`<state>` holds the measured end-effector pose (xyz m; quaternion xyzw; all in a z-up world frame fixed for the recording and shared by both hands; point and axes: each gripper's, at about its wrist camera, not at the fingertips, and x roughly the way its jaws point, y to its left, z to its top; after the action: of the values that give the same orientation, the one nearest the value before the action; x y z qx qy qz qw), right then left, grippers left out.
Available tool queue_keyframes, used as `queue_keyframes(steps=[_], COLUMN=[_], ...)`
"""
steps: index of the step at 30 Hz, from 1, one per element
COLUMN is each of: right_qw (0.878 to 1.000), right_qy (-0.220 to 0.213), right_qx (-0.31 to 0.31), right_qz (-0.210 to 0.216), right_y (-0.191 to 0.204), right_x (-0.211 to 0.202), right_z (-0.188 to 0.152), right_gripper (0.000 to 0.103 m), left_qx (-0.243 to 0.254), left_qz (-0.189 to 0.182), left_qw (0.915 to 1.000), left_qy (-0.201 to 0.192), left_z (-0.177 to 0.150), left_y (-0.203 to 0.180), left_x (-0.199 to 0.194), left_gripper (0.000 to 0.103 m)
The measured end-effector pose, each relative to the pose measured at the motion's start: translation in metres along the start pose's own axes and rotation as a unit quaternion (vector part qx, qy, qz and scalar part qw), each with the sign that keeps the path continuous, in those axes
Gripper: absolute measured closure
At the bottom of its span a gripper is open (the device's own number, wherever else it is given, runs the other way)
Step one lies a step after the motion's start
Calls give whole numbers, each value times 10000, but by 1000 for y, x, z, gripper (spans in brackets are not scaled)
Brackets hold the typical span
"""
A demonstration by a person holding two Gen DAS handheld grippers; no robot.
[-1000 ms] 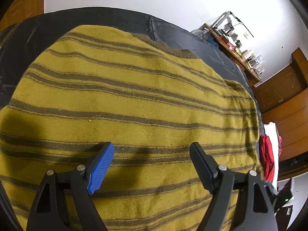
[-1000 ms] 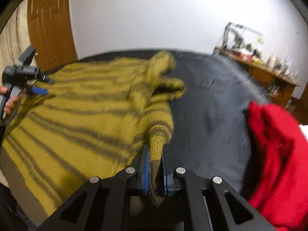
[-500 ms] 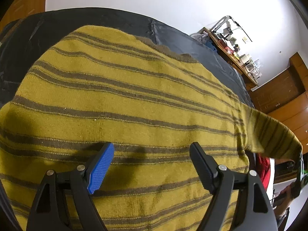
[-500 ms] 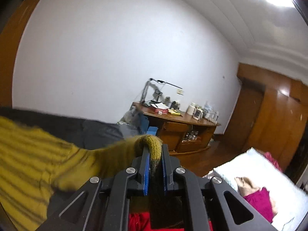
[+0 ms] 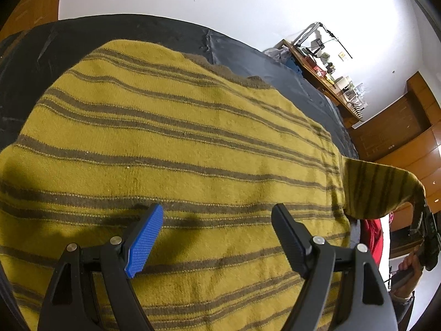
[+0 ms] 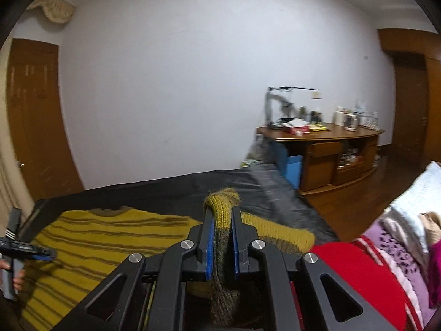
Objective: Fold clothes
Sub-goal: 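Grasp a sleeve cuff with the right gripper and lift it, then lay the sleeve across the sweater body and open the right gripper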
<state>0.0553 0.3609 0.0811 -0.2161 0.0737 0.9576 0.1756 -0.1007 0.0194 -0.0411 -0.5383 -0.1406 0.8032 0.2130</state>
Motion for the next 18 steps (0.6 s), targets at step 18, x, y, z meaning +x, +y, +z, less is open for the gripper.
queue_keyframes(steps=[18], right_qw=[9838], right_qy=[1256], right_qx=[-283], right_qz=[1245], right_y=[78], right_x=[81], right_z=[-53], right_gripper=[83], left_qx=[61], left_qz=[51], left_qw=[9999], left_qy=[117], left_z=[-9], left_y=[2], left_x=[10], left_gripper=[19])
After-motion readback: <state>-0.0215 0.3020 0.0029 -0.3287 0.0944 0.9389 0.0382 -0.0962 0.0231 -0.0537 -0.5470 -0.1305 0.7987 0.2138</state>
